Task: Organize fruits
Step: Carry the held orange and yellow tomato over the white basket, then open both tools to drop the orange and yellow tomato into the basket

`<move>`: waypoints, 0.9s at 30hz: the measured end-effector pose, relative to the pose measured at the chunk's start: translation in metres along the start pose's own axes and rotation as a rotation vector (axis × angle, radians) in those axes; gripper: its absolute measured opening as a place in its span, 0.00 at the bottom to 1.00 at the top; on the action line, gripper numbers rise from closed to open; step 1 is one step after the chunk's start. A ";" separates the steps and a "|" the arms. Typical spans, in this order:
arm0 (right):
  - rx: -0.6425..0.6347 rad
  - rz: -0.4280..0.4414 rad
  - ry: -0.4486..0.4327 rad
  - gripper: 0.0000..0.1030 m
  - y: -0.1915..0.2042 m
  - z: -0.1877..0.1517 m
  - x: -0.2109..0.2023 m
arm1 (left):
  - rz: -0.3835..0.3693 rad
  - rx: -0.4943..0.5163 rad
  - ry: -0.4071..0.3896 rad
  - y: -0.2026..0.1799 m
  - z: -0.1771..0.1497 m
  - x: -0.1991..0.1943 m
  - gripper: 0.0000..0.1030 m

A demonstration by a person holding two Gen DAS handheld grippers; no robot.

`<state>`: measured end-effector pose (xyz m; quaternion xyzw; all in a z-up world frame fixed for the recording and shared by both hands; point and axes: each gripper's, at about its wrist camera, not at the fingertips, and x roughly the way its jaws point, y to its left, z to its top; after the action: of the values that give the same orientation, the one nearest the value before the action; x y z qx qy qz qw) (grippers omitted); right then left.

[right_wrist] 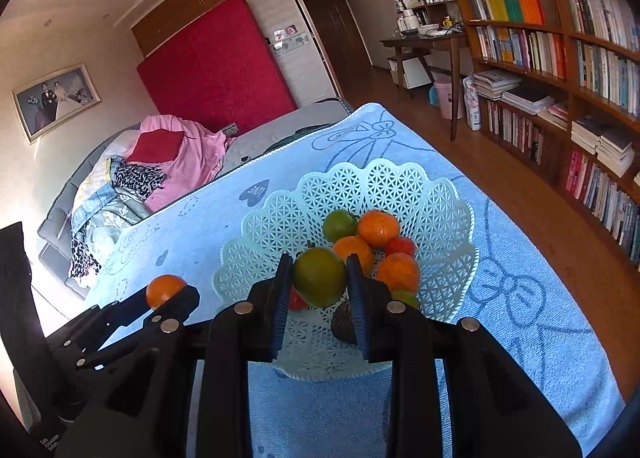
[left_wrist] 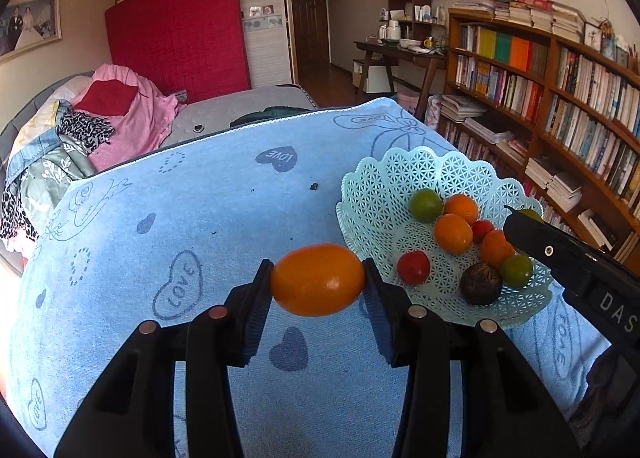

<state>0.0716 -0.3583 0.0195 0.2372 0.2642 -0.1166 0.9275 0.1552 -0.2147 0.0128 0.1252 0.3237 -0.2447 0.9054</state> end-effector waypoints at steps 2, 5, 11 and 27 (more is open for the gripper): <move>0.009 -0.004 -0.002 0.28 -0.003 -0.001 0.001 | 0.004 0.008 0.004 -0.002 -0.001 0.003 0.44; 0.001 -0.002 -0.009 0.28 -0.002 -0.001 0.000 | 0.002 0.010 0.011 -0.003 -0.003 0.006 0.44; 0.009 0.010 -0.017 0.29 -0.001 0.000 -0.005 | -0.005 0.017 -0.003 -0.008 0.000 0.004 0.44; 0.168 -0.036 -0.086 0.47 -0.027 0.012 -0.029 | -0.064 0.086 -0.068 -0.049 0.013 -0.002 0.44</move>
<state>0.0439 -0.3850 0.0340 0.3043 0.2178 -0.1652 0.9125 0.1352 -0.2606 0.0206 0.1453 0.2857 -0.2913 0.9014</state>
